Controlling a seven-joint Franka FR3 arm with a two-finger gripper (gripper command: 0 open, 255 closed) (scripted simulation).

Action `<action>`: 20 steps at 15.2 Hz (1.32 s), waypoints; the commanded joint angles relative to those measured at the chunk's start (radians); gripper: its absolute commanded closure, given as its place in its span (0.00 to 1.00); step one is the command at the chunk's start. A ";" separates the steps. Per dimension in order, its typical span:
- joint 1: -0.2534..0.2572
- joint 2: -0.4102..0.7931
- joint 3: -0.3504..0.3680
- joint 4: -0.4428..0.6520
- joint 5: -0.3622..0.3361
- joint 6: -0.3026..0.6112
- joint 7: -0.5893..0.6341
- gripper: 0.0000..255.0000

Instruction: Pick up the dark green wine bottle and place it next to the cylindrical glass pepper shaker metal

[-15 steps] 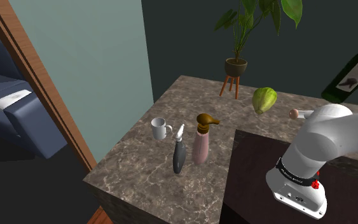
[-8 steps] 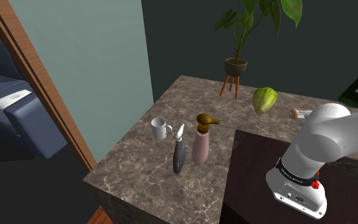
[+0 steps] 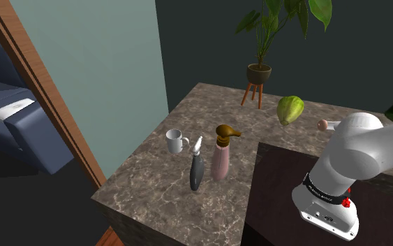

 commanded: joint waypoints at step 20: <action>-0.130 -0.169 -0.023 -0.355 -0.079 0.192 0.084 1.00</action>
